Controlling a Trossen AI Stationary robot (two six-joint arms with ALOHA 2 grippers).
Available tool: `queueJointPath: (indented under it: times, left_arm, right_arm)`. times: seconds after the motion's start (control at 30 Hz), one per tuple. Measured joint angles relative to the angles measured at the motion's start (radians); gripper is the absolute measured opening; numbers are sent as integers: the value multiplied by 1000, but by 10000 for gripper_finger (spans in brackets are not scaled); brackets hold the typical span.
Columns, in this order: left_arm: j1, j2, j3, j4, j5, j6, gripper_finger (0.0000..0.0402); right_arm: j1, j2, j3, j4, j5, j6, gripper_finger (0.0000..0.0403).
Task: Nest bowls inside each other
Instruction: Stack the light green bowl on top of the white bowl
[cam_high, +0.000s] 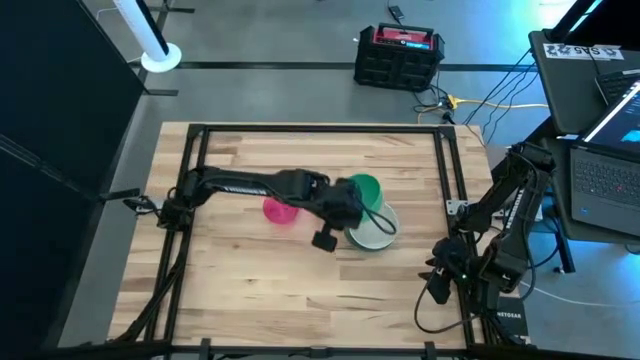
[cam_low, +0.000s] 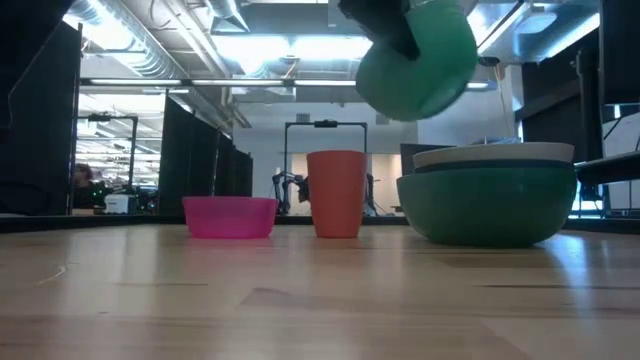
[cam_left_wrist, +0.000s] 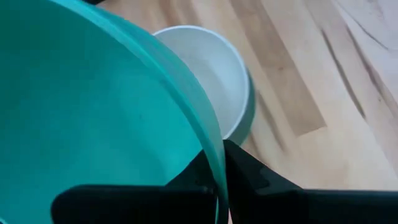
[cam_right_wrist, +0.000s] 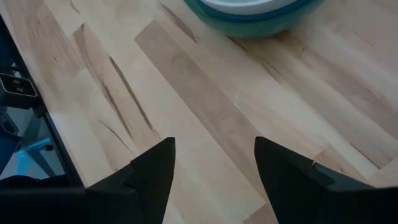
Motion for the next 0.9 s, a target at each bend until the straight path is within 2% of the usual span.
queueJointPath:
  times: [0.7, 0.9]
  left_arm:
    - [-34, 151, 1, 143, 0, 80, 1]
    - [-33, 151, 1, 143, 0, 79, 33]
  right_arm:
    - [-1, 1, 0, 5, -10, 6, 209]
    - [-1, 1, 0, 5, -10, 29, 209]
